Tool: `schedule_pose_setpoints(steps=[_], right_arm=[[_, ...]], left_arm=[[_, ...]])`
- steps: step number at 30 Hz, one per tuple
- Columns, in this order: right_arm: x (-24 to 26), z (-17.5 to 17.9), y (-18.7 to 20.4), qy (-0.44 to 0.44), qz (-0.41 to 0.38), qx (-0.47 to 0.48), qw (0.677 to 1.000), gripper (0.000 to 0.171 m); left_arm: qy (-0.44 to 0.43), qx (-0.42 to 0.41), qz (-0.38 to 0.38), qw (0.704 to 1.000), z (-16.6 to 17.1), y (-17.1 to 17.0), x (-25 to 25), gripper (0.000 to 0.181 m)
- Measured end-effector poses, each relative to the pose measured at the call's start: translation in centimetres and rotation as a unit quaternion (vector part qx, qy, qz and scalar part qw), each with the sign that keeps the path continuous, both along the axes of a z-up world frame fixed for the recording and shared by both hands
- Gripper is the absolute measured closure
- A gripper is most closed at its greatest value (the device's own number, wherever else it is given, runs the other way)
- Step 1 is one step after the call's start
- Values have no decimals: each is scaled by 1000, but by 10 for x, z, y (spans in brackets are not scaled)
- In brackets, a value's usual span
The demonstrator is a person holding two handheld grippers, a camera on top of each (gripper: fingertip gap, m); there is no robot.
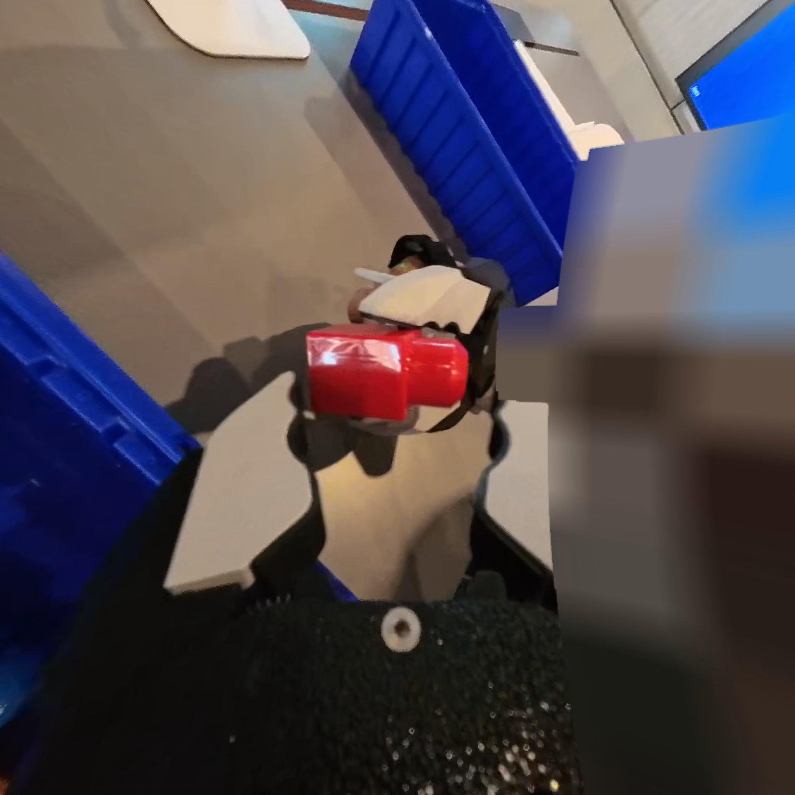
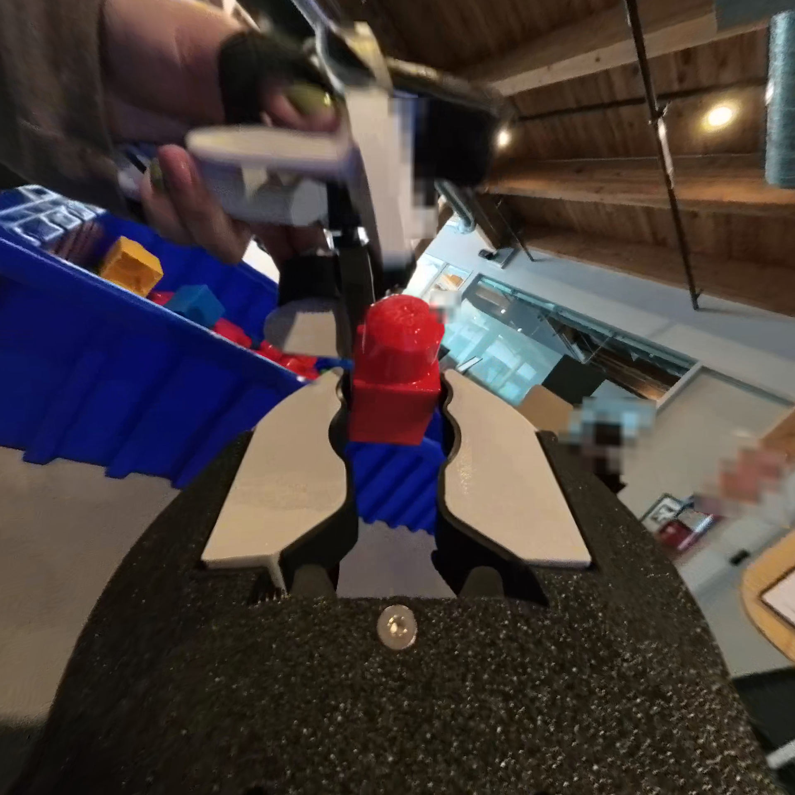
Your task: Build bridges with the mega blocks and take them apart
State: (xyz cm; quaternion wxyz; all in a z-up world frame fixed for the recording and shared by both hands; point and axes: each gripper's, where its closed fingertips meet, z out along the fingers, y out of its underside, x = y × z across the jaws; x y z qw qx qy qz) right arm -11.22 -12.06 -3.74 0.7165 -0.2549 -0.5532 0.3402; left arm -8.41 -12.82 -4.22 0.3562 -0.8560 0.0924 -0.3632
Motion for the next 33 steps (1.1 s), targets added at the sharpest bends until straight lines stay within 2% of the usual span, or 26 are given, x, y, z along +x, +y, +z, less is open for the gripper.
schedule_pose_setpoints(steps=[1, 2, 4, 7, 9, 13, 17, 20, 27, 30, 33], right_arm=[[2, -5, 4, -17, 4, -16, 1000, 133], [4, -12, 10, -42, 6, -36, 998, 132], [10, -31, 25, -107, 4, -75, 991, 133], [22, -56, 61, -185, -70, -74, 977, 133], [30, -70, 72, -224, -86, -74, 968, 133], [34, -88, 71, -286, -47, -152, 945, 133], [33, -112, 65, -360, -5, -187, 914, 132], [35, -128, 61, -411, 16, -201, 889, 132], [38, -133, 66, -432, 20, -228, 872, 130], [36, -124, 70, -394, 10, -204, 896, 106], [35, -105, 68, -328, 23, -175, 928, 99]], left_arm=[[0, 13, 3, 1000, 4, -1, -4, 85], [6, 29, 14, 999, 9, -2, -12, 77], [34, 69, 59, 995, 17, -3, -39, 73], [77, 109, 146, 980, 25, -8, -92, 76], [54, 120, 180, 975, 30, -15, -115, 83], [7, 113, 238, 965, 28, -26, -153, 91], [86, 71, 300, 947, -1, -34, -187, 91], [121, 47, 308, 943, -15, -36, -189, 92], [239, -41, 282, 928, -52, -33, -189, 93], [316, -85, 263, 908, -69, -30, -192, 83], [351, -136, 228, 898, -86, -29, -185, 83]])
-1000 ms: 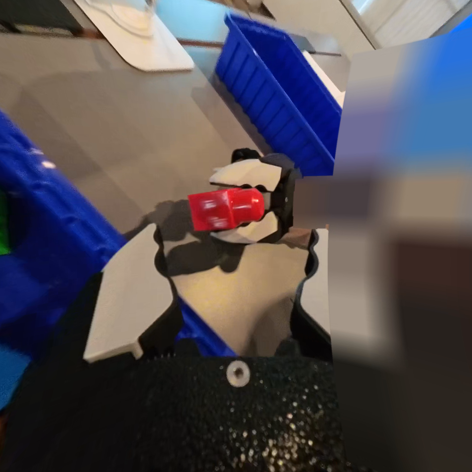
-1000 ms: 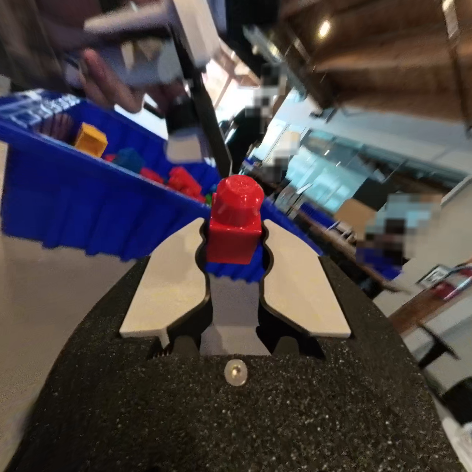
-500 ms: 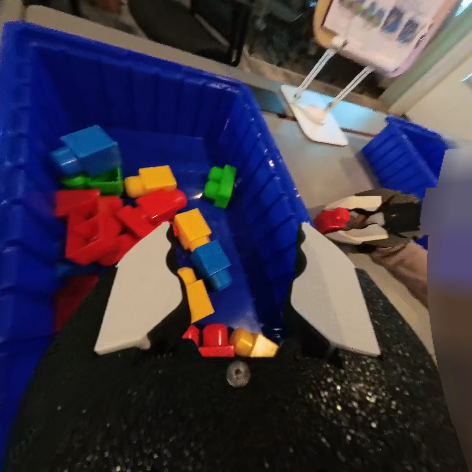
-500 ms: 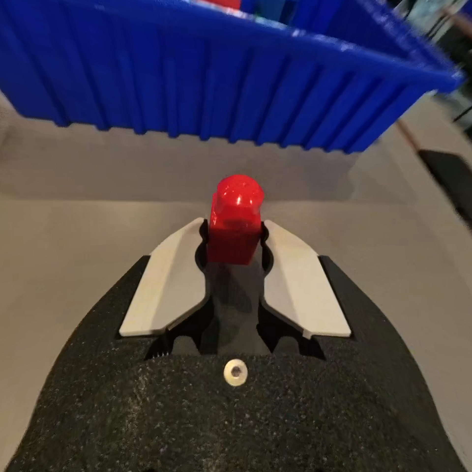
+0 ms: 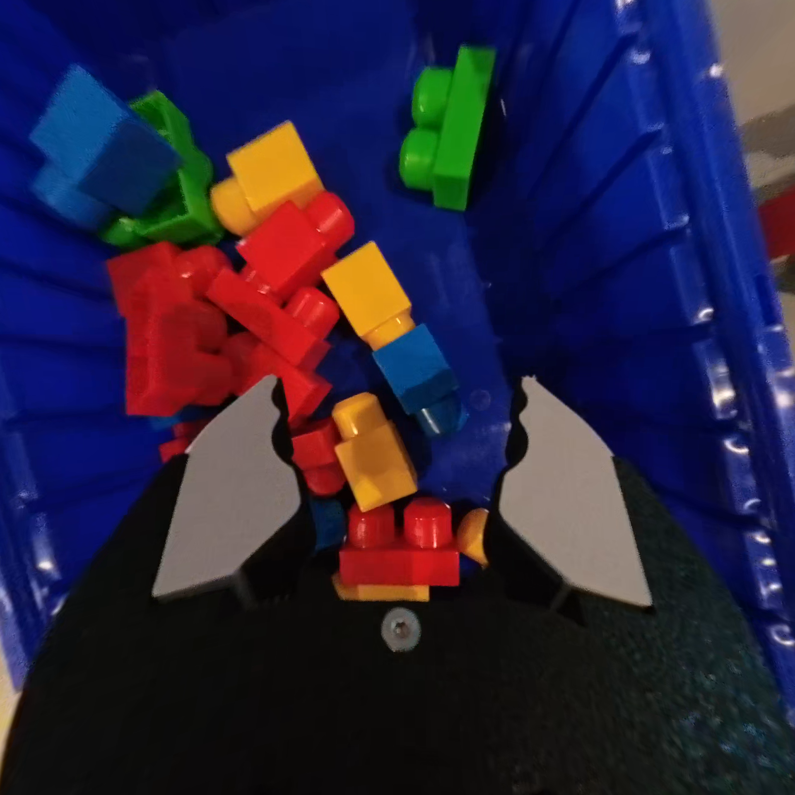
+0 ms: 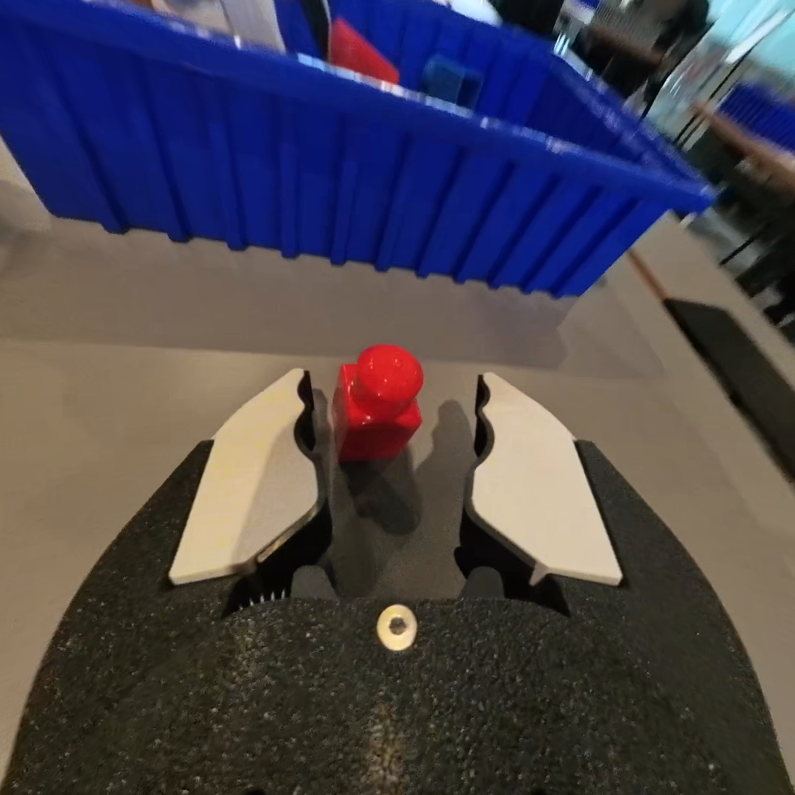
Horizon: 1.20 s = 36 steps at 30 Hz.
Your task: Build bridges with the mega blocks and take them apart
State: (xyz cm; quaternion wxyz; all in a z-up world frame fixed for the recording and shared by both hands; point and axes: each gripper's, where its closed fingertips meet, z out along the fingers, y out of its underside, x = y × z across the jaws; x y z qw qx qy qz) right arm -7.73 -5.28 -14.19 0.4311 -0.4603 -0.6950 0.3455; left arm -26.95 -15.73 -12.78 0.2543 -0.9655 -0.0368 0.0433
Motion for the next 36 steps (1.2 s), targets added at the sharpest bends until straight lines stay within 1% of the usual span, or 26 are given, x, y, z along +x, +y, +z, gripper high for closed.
schedule_pose_setpoints(steps=[3, 5, 10, 11, 12, 14, 16, 18, 21, 23, 25, 27, 29, 31, 33, 35, 36], right_arm=[[2, 18, 2, 59, -7, 17, 998, 102], [3, 25, 5, 83, -12, 18, 996, 103], [4, 31, 11, 103, -21, -19, 994, 104], [5, 33, 13, 108, -24, -26, 993, 104], [6, 35, 15, 115, -27, -31, 992, 104], [8, 42, 18, 134, -33, -41, 990, 104], [11, 51, 21, 161, -38, -50, 985, 104], [13, 59, 21, 186, -33, -62, 980, 103], [15, 66, 18, 208, -17, -90, 974, 103], [16, 70, 15, 218, -5, -104, 970, 103], [17, 73, 11, 224, 6, -112, 968, 104], [17, 76, 2, 225, 29, -127, 966, 107], [17, 84, -9, 220, 62, -153, 962, 110], [18, 96, -24, 203, 114, -204, 951, 117], [19, 112, -39, 176, 161, -273, 932, 116], [19, 126, -48, 156, 181, -310, 920, 112], [18, 131, -52, 148, 181, -312, 921, 111]], left_arm=[[-11, -48, 0, 999, -13, 1, 7, 86], [-1, -74, 6, 997, -19, 1, 7, 92], [16, -131, 13, 991, -34, -3, 9, 116], [17, -144, 14, 989, -38, -5, 10, 123], [27, -153, 16, 988, -40, -7, 8, 135], [45, -151, 15, 987, -39, -6, 6, 141], [64, -128, 17, 990, -31, -2, 4, 141], [75, -82, 19, 994, -17, 4, 5, 141], [97, 27, 2, 995, 20, 17, 15, 141], [121, 111, -37, 986, 50, 27, 31, 141], [154, 189, -92, 965, 80, 33, 54, 141], [211, 244, -160, 933, 104, 35, 79, 141], [305, 275, -213, 886, 122, 34, 99, 142], [401, 297, -254, 828, 135, 33, 119, 142], [460, 295, -315, 776, 131, 32, 143, 142], [511, 278, -345, 737, 122, 34, 156, 143], [536, 264, -353, 720, 117, 36, 159, 142]])
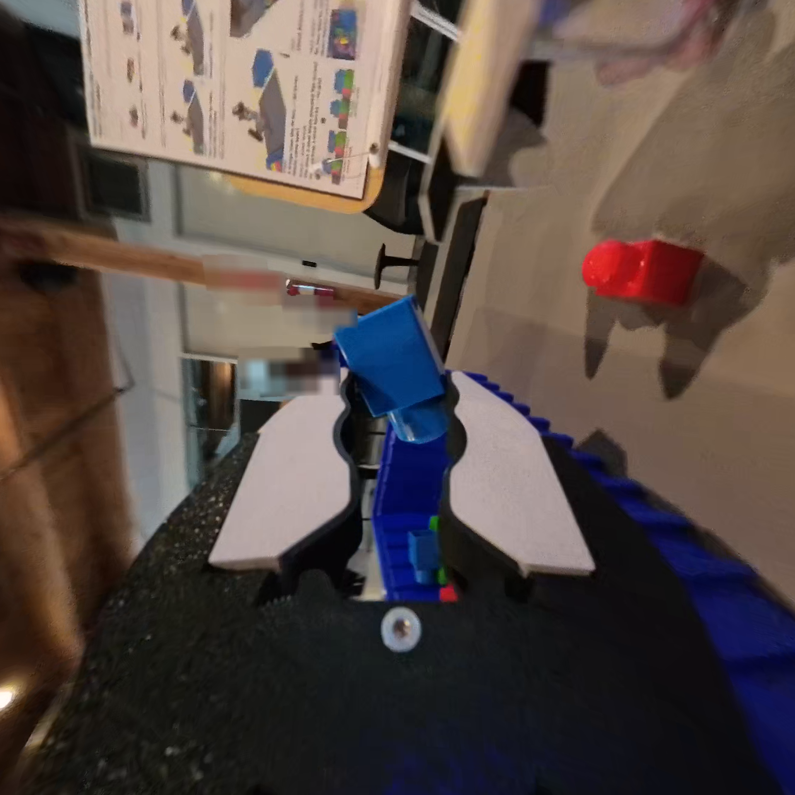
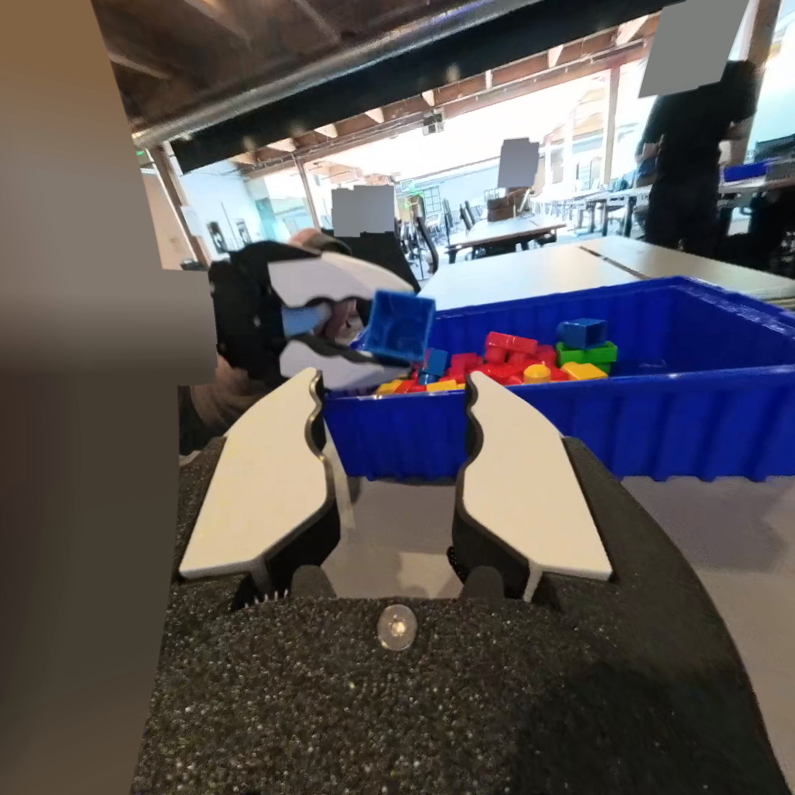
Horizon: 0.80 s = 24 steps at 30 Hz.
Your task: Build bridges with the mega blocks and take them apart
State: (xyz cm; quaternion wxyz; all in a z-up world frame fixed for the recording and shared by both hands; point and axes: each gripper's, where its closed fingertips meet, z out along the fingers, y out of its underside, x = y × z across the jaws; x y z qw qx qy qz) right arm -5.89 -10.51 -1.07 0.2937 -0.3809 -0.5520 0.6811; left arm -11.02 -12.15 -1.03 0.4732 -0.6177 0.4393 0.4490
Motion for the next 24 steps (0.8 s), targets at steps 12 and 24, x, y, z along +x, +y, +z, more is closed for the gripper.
schedule_pose_setpoints(steps=[12, 24], right_arm=[[-7, -2, -1, -75, -66, 69, 993, 135], [35, 46, 22, 108, -125, 221, 961, 136]], left_arm=[[-1, 32, -14, 999, -4, 18, 31, 143], [-536, -41, -109, 836, 19, 16, 45, 116]])
